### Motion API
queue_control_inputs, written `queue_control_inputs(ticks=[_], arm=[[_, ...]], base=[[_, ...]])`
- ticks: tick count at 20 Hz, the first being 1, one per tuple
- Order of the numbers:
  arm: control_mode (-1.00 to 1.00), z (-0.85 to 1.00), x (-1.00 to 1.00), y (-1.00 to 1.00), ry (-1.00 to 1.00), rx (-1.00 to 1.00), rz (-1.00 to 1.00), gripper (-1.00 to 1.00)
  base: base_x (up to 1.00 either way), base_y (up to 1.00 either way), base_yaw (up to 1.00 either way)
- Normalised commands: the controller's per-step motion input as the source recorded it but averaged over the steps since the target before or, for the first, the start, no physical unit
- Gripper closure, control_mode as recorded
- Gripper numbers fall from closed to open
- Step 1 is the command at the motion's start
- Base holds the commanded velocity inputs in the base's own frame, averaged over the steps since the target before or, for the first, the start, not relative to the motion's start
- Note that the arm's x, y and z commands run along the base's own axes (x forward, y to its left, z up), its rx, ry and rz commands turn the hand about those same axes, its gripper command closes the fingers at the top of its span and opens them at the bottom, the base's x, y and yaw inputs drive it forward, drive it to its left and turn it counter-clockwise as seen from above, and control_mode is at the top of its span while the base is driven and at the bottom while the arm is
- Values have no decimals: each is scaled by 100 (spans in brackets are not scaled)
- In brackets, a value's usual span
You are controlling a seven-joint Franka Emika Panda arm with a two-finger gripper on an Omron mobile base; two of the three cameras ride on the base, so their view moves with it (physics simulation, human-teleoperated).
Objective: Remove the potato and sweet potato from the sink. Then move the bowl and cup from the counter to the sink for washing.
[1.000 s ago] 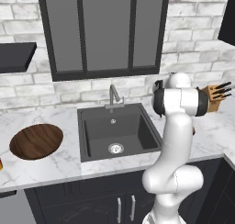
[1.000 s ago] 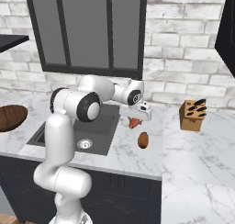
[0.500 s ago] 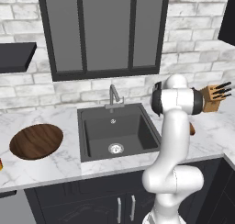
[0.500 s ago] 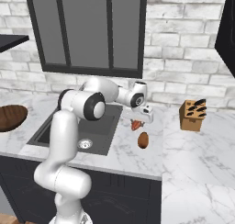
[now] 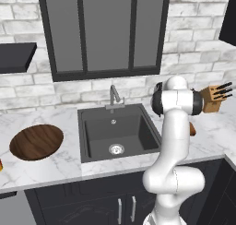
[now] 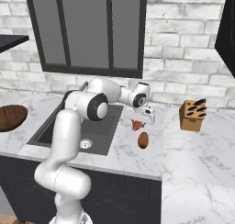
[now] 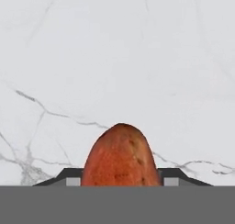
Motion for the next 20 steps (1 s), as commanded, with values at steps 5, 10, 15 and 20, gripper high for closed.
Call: queue_control_inputs(ticks=[5,10,15,20], arm=[[-100,-29,8,-1,0,0,0,-100],[-100,-30,0,0,6,0,0,-100],[-100,-19,0,-2,3,0,0,-100],[-100,-4,-6,-6,2,0,0,-100]], base=[[0,0,0],[0,0,0],[0,0,0],[0,0,0]])
